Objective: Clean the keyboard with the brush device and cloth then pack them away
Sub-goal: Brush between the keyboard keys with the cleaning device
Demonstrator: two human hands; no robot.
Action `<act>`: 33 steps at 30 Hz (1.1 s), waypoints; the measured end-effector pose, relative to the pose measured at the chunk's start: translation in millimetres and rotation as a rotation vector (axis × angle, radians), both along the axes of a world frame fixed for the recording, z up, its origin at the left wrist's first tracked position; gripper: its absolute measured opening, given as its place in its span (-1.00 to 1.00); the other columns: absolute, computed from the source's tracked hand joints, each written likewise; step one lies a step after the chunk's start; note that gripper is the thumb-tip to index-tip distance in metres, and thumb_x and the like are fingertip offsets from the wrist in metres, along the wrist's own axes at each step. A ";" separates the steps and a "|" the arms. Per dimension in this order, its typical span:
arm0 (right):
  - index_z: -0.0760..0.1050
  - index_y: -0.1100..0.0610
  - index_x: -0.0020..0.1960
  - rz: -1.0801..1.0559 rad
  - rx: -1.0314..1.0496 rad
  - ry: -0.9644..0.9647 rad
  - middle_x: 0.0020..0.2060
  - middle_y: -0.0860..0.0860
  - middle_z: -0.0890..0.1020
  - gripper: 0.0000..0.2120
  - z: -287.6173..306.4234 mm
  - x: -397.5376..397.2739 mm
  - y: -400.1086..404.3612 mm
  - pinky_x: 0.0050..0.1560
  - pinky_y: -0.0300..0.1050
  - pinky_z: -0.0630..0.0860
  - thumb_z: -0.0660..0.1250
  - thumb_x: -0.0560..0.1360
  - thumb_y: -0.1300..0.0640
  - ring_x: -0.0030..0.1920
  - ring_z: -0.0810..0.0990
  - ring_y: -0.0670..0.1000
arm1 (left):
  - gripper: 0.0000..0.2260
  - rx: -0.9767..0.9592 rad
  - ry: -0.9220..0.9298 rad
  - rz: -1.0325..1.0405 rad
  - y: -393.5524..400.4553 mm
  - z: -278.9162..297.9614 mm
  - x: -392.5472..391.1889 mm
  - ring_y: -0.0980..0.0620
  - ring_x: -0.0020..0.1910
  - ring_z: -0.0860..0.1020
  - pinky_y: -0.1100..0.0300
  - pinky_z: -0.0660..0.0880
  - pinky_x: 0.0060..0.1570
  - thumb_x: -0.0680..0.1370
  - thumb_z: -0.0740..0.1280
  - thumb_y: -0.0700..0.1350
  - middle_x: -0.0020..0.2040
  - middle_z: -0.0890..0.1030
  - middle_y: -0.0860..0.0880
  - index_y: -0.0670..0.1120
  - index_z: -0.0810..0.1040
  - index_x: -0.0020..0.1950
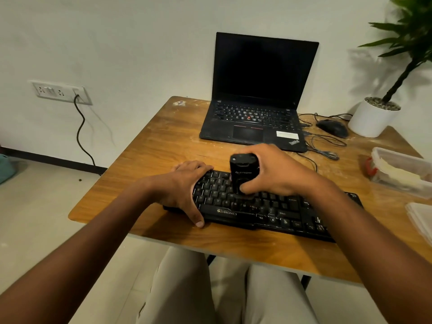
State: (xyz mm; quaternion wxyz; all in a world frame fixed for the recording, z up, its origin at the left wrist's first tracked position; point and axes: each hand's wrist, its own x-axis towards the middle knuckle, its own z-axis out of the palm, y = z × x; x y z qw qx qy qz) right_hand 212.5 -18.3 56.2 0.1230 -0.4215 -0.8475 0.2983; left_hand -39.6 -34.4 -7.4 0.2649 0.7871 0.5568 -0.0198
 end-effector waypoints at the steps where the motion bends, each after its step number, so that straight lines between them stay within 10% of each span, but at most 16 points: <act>1: 0.59 0.02 0.01 -0.019 -0.010 0.067 -0.11 -0.01 0.68 -0.67 -2.3 -5.6 -1.6 -0.06 0.14 0.65 0.61 0.32 0.22 -0.11 0.66 0.01 | 0.30 0.002 0.003 0.001 -0.4 0.5 0.9 0.01 0.58 0.02 -0.11 0.00 0.62 0.19 0.70 0.24 0.61 0.06 0.13 0.12 -0.08 0.69; 33: 0.57 0.03 -0.03 -0.010 -0.038 0.037 -0.14 -0.04 0.66 -0.67 -18.3 -9.4 -7.7 -0.17 -0.08 0.62 0.61 0.31 0.23 -0.14 0.64 -0.04 | 0.33 -0.002 0.014 0.002 0.8 0.2 0.5 -0.03 0.58 0.04 -0.08 0.02 0.62 0.16 0.70 0.26 0.59 0.08 0.12 0.11 -0.08 0.69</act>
